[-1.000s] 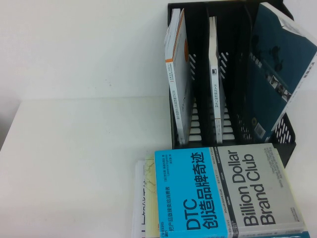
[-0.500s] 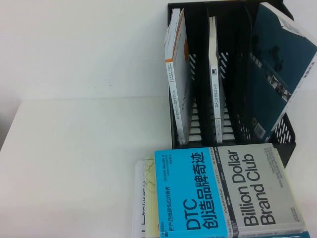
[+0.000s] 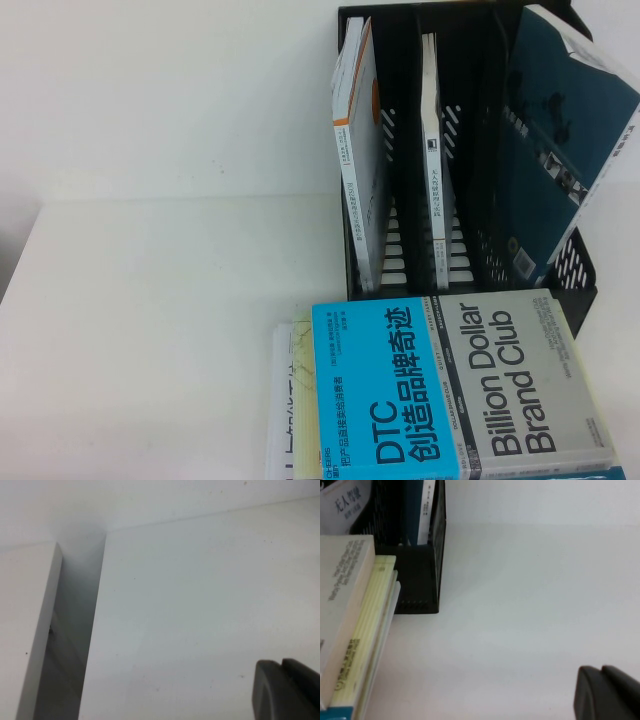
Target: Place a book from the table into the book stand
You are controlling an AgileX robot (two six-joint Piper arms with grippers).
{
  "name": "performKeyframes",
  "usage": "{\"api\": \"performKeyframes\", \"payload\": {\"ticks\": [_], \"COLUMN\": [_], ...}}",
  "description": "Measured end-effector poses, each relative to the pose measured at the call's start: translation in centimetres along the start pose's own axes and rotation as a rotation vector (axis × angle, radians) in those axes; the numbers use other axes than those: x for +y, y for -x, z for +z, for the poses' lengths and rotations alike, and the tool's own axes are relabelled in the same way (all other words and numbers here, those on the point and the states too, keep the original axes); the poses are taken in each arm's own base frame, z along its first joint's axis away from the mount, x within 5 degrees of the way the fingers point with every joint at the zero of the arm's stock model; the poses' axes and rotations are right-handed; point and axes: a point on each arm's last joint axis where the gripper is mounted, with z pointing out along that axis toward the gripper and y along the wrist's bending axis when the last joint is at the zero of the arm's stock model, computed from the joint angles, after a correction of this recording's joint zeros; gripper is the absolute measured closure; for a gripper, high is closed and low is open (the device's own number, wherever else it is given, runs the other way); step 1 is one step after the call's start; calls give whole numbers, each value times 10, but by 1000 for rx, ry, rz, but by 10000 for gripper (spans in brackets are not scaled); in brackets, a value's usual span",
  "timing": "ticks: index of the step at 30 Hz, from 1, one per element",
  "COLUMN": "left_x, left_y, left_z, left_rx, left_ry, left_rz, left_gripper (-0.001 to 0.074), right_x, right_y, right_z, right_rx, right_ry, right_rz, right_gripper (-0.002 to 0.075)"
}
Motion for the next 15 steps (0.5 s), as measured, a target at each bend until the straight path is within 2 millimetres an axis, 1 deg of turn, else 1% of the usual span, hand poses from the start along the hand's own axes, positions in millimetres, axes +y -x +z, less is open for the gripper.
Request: {"api": "performKeyframes", "payload": {"ticks": [10,12,15], "left_x": [1,1,1], "left_y": [0,2,10], "left_z": [0,0,0], "left_rx": [-3,-25,-131], "left_ry": [10,14,13], "left_rz": [26,35,5], "left_gripper": [737,737,737], "right_x": [0,0,0], "right_y": [1,3,12], "right_z": [0,0,0], "right_rx": [-9,-37,-136], "right_ry": [2,1,-2], "right_rz": [5,5,6], "right_gripper": [720,720,720]}}
